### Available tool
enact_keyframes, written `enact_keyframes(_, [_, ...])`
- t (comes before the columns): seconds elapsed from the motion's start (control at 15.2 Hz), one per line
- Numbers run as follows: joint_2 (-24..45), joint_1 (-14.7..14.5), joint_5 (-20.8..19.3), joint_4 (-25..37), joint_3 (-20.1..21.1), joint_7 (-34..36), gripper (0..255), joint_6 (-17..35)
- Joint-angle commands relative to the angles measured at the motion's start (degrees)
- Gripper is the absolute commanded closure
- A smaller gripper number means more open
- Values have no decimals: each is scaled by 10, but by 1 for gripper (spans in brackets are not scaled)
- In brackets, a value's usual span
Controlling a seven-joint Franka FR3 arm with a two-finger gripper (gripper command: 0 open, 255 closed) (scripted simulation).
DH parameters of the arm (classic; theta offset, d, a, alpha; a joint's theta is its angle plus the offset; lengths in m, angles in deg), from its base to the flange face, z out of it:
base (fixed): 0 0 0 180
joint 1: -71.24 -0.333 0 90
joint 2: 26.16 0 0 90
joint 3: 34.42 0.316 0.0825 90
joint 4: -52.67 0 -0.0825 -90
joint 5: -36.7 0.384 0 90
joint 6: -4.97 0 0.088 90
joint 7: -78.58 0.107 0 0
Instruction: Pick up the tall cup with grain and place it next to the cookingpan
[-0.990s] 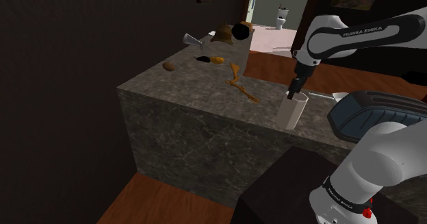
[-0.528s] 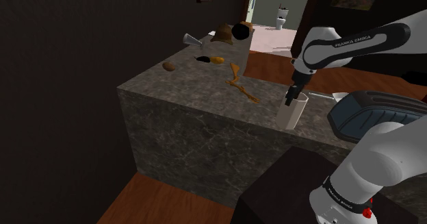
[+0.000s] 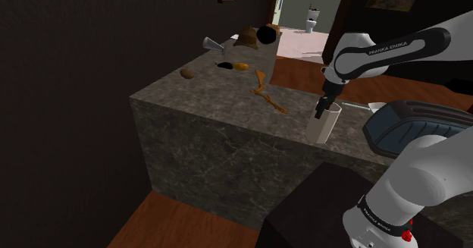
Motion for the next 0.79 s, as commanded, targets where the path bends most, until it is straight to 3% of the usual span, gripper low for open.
enact_keyframes(0.0, [0, 0, 0, 0, 0, 0, 255, 0])
enact_keyframes(0.73, [-9, 0, 1, 10, 3, 1, 255, -18])
